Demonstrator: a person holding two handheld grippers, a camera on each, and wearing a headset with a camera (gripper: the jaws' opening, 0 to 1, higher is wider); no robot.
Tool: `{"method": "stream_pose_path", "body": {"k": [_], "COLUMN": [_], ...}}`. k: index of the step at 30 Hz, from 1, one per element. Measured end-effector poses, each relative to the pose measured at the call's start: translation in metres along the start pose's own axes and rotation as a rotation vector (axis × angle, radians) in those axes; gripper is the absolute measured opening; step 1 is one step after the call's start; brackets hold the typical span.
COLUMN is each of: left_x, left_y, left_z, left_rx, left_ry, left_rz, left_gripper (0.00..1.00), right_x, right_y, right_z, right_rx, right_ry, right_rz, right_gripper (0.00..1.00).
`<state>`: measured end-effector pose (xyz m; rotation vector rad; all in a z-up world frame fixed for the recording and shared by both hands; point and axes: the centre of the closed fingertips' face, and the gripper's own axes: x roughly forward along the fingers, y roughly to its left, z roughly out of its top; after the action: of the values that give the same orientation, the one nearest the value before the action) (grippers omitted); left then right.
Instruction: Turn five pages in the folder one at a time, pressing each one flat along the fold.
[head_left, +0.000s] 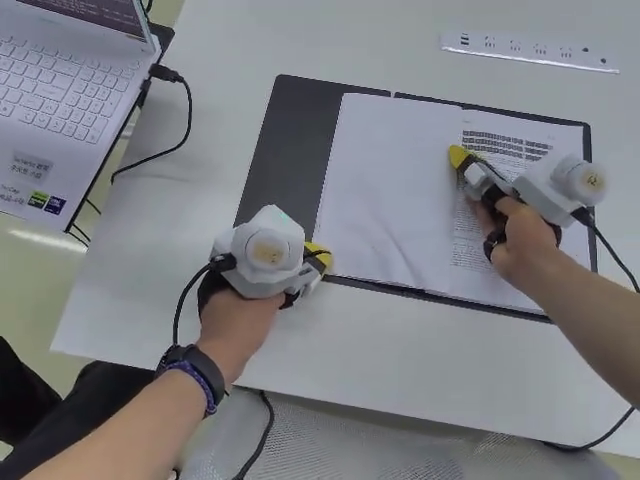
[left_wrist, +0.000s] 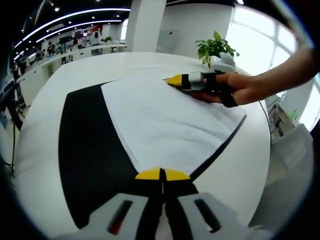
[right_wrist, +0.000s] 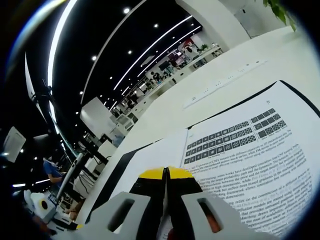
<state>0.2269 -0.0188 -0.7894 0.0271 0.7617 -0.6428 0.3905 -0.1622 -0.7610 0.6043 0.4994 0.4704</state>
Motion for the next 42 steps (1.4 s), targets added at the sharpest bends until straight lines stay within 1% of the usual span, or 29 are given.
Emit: {"method": "stream_pose_path", "body": {"k": [6,18,23,29,31,32,36,42], "left_x": [0.0,0.002,0.002,0.002,0.001,0.001,0.001,0.0], "left_y": [0.0,-0.001,-0.001,-0.002,-0.002,-0.002,-0.002,-0.002], "left_z": [0.0,0.0,-0.001,-0.001,0.0,0.0,-0.001,-0.001], "left_rx": [0.001,-0.002,-0.003,-0.002,-0.002,0.0,-0.003,-0.003], "left_ry": [-0.003,-0.006,-0.009,-0.011,-0.011,-0.011,-0.011,-0.011], "left_rz": [0.002,0.005,0.006,0.007,0.007,0.008,0.01,0.009], "left_gripper": [0.0,0.0,0.0,0.0,0.0,0.0,0.0,0.0], "right_x": [-0.016,-0.048,-0.06,-0.075,-0.078,-0.077,-0.085,-0.092], "right_y": [0.004,0.011,0.017,0.023,0.023,0.02,0.023,0.021], "right_z": [-0.011,-0.03,-0.04,-0.053,-0.055,-0.056,-0.063,-0.071], "right_rx": [-0.009,0.007,-0.001,0.009,0.013,0.016,0.02,0.031], "right_ry": [0.008,0.01,0.026,0.035,0.036,0.035,0.037,0.045], "right_rz": [0.006,0.017,0.032,0.058,0.061,0.063,0.065,0.068], "right_gripper": [0.0,0.0,0.0,0.0,0.0,0.0,0.0,0.0]}}
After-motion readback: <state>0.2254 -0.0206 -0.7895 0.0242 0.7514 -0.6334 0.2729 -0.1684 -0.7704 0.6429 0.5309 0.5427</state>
